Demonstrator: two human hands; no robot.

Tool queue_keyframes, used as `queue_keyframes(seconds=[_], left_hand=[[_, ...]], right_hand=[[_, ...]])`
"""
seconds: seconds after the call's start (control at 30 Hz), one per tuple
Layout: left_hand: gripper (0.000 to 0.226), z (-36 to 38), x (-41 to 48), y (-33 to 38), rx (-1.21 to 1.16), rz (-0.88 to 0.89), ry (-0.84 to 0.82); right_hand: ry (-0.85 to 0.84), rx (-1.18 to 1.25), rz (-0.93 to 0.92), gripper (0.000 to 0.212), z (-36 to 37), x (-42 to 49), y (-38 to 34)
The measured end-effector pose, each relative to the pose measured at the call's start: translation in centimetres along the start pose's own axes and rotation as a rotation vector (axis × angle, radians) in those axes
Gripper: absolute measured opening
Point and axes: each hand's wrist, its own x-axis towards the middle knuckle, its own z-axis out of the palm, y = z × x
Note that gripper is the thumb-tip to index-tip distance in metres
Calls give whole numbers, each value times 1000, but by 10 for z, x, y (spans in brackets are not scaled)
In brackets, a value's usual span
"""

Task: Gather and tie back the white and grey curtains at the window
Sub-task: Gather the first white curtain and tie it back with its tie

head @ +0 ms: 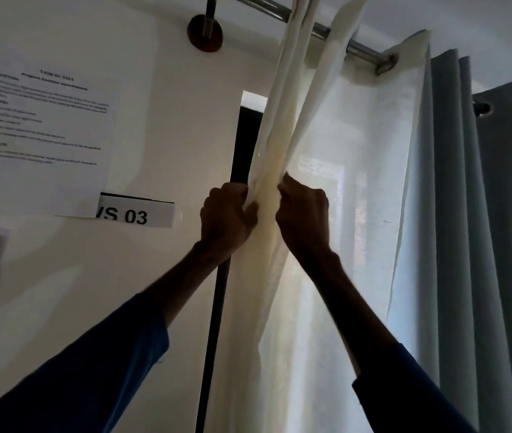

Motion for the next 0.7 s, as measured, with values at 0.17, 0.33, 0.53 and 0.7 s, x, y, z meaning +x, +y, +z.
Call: queue_keyframes(seconds=[0.17,0.33,0.53,0.7], left_hand=[[22,11,-5,22,25,-57,-64],[42,17,-12,39,18,4,-83],[47,27,-11,45,-135,60,-151],[48,30,-9,41,-264,-16,-201]], right_hand=[[45,-87,57,13,-29,-18,37],[35,-125,106,13,-37,-38,54],[36,26,56,21,-24,-57,37],[101,116,46,19,-21,-69,38]])
